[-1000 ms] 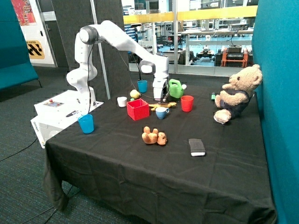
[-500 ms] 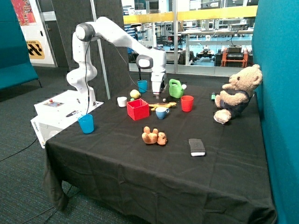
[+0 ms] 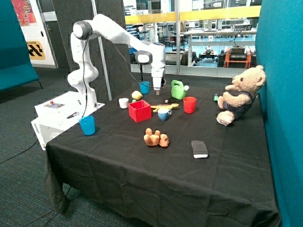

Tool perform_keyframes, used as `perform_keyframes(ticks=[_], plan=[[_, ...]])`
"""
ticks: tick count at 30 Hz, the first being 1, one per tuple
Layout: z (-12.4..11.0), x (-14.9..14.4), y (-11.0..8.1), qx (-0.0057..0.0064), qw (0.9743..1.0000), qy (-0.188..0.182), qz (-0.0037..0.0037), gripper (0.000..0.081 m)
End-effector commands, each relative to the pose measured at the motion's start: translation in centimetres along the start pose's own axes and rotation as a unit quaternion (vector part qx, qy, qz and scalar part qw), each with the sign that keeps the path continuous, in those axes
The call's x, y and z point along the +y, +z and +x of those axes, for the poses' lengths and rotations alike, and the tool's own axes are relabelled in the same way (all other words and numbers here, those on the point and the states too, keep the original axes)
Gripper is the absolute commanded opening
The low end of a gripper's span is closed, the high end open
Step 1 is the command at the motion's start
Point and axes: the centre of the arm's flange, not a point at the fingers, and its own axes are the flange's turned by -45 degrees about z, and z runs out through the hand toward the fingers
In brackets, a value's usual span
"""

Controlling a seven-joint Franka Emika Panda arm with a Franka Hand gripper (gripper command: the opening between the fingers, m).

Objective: Put the ball in the red pot

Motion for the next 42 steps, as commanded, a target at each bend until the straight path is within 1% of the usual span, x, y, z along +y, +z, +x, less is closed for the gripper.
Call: perform_keyframes(ticks=[1, 8, 12, 14, 21, 24, 27, 29, 34, 38, 39, 42], plan=[[-0.6, -0.7, -1.9, 0.0002, 0.9997, -0.023, 0.00128, 0.0808], [-1.7, -2.1, -3.4, 0.0002, 0.9998, -0.022, 0.00128, 0.0808], [-3.2, -3.4, -4.1, 0.0002, 0.9999, -0.014, 0.00128, 0.0808], [-4.0, -4.1, -4.5, 0.0002, 0.9999, -0.017, 0.00128, 0.0808], [-6.7, -6.3, -4.6, 0.0002, 0.9998, -0.021, 0.00128, 0.0808], [-7.8, -7.1, -4.6, 0.0002, 0.9996, -0.028, 0.00128, 0.0808], [-8.4, -7.4, -4.6, 0.0002, 0.9994, -0.034, 0.00128, 0.0808], [-8.4, -7.5, -4.4, 0.0002, 0.9990, -0.044, 0.00128, 0.0808], [-7.3, -7.7, -4.3, 0.0003, 0.9977, -0.068, 0.00127, 0.0808], [-6.5, -8.1, -4.3, 0.0003, 0.9954, -0.095, 0.00126, 0.0808], [-6.4, -8.2, -4.2, 0.0003, 0.9948, -0.102, 0.00126, 0.0808], [-6.1, -9.1, -3.6, 0.0004, 0.9910, -0.134, 0.00125, 0.0808]])
